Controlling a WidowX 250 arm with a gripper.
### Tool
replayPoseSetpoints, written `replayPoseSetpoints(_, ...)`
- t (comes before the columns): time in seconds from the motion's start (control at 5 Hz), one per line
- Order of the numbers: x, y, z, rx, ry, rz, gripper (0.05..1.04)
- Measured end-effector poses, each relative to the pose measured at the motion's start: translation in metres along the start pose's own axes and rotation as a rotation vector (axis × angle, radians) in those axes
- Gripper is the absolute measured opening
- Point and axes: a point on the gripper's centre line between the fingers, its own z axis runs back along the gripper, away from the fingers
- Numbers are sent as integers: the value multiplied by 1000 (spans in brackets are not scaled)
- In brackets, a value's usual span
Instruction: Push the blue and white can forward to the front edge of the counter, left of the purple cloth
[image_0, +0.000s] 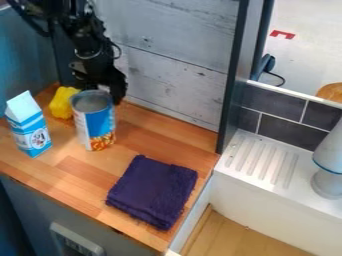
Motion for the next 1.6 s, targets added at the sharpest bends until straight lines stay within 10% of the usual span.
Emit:
replayPoseSetpoints(1.2,-105,-6,23,2,128,-34,1001)
replayPoseSetpoints(1.6,-97,-10,26,-28,99,-27,1001)
